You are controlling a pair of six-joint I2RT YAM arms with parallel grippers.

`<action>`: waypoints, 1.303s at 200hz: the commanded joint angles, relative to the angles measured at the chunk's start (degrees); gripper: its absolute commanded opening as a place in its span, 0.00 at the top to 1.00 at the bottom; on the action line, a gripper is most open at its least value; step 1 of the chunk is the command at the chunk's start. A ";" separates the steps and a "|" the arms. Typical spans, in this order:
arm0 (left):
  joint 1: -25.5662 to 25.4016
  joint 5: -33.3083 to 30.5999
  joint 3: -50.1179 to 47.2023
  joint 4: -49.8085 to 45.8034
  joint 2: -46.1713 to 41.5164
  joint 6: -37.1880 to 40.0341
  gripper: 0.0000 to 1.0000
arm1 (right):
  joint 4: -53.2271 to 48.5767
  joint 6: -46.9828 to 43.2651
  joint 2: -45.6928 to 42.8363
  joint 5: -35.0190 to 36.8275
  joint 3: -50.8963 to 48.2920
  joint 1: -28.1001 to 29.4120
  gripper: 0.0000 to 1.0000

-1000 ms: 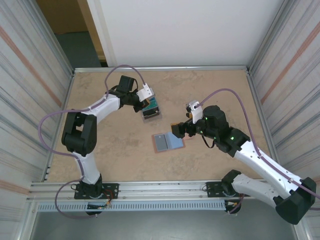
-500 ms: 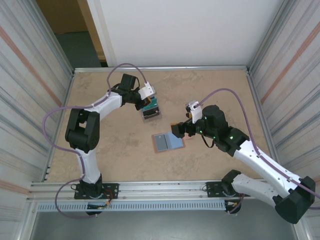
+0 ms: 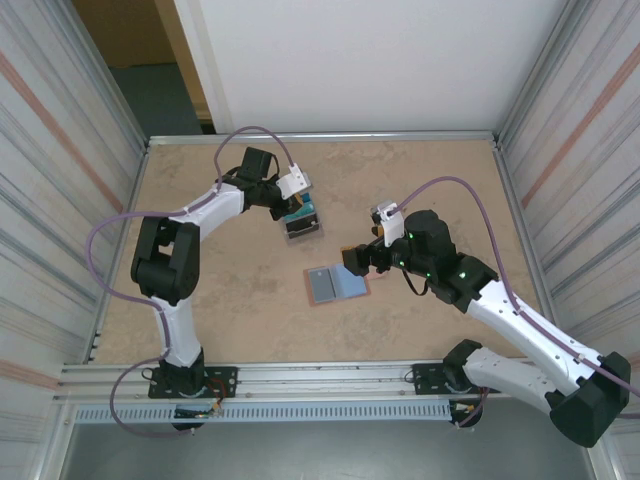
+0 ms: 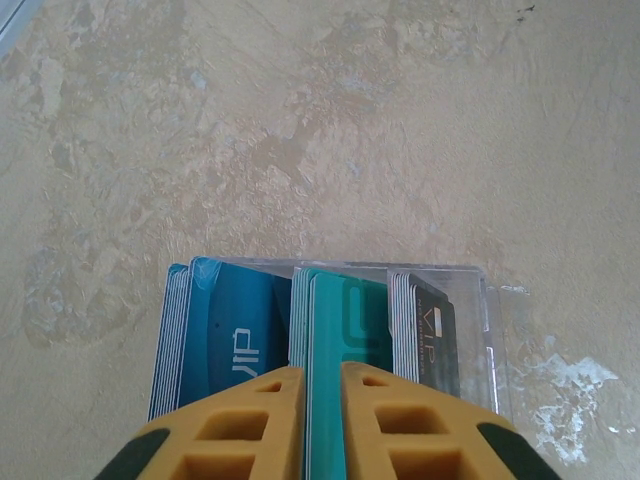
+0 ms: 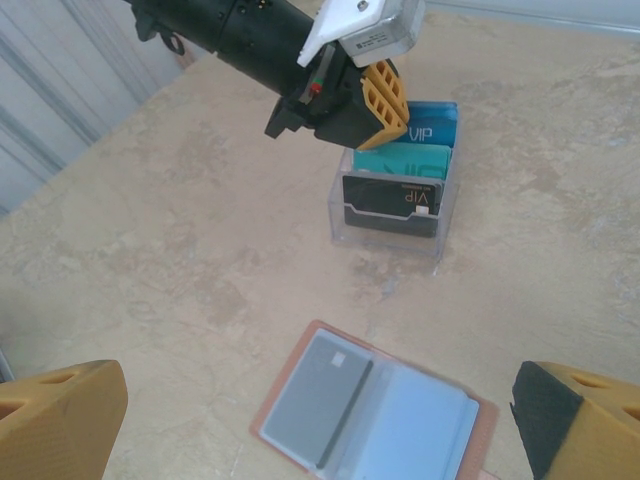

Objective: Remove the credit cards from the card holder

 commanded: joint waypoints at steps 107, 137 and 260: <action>-2.20 -13.64 -26.50 15.44 -33.51 -21.00 0.06 | -5.59 8.60 11.47 13.07 3.32 7.71 0.22; -3.71 -22.16 -38.88 20.05 -45.50 -31.00 0.01 | -7.22 10.50 17.37 12.88 5.26 10.70 0.36; -3.99 -41.14 -57.77 12.04 -71.31 -50.46 0.01 | -13.75 11.49 42.95 14.51 17.53 18.45 0.65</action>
